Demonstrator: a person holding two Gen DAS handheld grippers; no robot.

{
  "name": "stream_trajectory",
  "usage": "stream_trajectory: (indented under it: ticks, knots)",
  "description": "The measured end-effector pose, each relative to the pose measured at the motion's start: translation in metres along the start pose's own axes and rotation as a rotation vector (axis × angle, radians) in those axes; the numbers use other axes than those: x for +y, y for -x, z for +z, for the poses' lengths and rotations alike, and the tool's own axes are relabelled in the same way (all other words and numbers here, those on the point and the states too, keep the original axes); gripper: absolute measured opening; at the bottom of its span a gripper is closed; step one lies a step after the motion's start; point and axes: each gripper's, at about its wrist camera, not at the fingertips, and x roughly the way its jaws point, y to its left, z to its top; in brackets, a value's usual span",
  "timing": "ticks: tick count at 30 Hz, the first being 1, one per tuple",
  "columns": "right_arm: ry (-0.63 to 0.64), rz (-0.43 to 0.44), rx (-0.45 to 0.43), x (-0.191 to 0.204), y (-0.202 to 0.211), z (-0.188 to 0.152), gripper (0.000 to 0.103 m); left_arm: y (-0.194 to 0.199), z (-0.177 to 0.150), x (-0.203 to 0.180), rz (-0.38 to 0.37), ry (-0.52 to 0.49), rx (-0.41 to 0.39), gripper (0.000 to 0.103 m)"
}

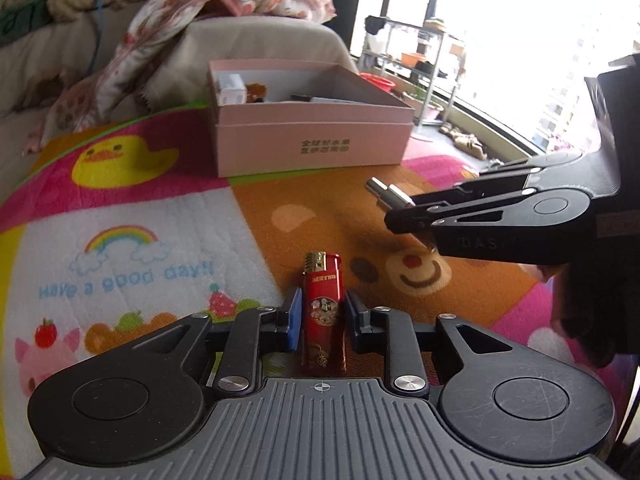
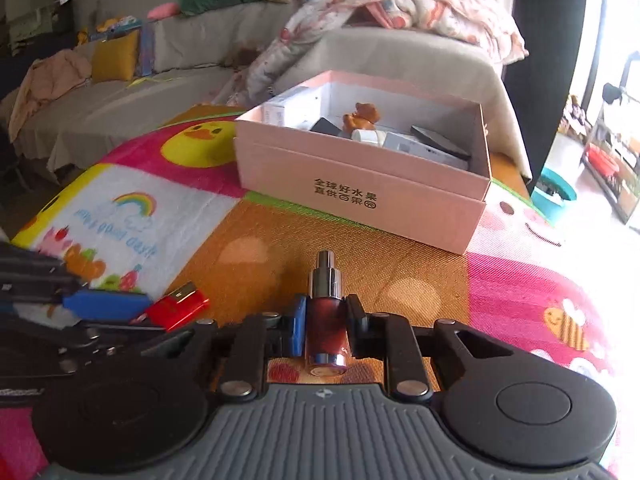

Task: Organize rigid objects
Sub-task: 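Grasp the red cylinder bottle with the right gripper, then drop the lighter into the pink box with the left gripper while the right drops the red cylinder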

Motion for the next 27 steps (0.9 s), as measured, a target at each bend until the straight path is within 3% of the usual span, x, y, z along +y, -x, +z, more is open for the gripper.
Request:
stream_trajectory:
  ticks: [11, 27]
  knots:
    - [-0.005, -0.029, -0.057, -0.006, 0.046, -0.017, 0.020, 0.001, -0.003, -0.010, -0.015, -0.035, 0.006, 0.026]
    - [-0.049, -0.049, -0.078, -0.018, 0.060, -0.024, 0.020, 0.008, 0.004, -0.012, -0.061, -0.016, -0.023, 0.026]
